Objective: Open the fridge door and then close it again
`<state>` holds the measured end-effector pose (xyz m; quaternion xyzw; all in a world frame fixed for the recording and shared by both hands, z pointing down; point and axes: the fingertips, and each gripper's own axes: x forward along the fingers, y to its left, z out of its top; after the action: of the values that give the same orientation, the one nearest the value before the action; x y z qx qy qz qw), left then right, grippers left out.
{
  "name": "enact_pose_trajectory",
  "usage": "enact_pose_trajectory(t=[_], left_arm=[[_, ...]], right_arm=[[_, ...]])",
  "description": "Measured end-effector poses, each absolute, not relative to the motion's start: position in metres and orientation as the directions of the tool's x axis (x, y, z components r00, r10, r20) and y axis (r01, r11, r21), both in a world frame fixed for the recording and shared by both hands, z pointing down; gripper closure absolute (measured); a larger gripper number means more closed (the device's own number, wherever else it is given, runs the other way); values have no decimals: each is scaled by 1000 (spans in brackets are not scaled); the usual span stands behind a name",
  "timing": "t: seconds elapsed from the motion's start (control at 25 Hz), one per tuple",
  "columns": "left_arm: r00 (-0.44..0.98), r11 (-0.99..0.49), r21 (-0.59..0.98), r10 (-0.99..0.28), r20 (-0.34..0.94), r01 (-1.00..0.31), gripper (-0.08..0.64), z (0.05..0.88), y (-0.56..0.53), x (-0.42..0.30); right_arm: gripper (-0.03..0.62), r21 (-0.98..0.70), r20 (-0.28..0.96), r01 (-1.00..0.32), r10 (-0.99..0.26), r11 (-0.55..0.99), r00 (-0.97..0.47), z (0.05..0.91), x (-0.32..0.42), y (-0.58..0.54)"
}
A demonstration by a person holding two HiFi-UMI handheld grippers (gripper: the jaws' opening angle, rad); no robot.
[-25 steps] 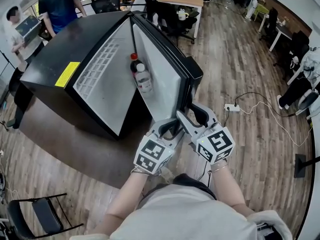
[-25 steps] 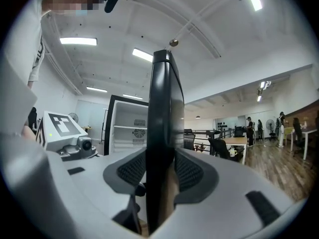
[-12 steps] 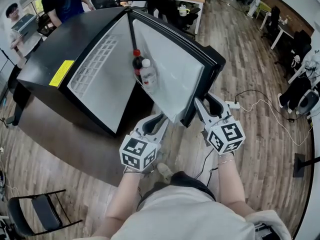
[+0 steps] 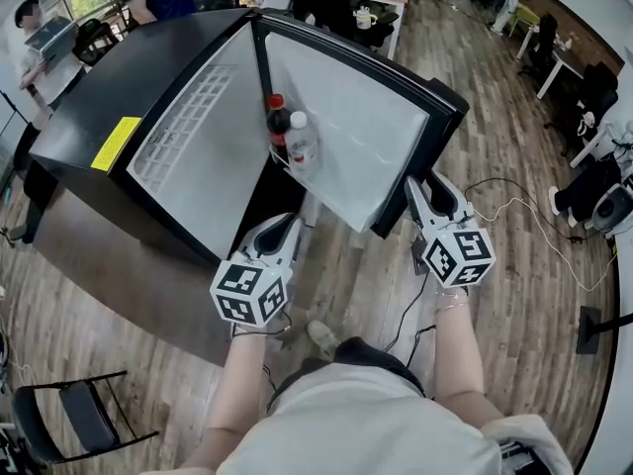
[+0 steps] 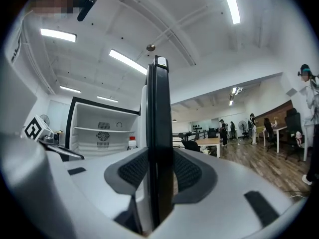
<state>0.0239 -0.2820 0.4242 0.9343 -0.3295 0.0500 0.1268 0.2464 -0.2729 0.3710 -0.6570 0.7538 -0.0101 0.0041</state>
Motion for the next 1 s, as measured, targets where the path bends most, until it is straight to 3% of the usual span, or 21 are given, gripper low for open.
enact_pose_trajectory(t=[0.4, 1.0], left_arm=[[777, -752, 199, -594, 209, -629, 526, 429, -289, 45], [776, -750, 210, -577, 254, -627, 532, 436, -305, 48]], right_arm=[[451, -51, -40, -989, -990, 140, -138, 370, 280, -287], [446, -63, 0, -985, -987, 159, -160, 371, 302, -301]])
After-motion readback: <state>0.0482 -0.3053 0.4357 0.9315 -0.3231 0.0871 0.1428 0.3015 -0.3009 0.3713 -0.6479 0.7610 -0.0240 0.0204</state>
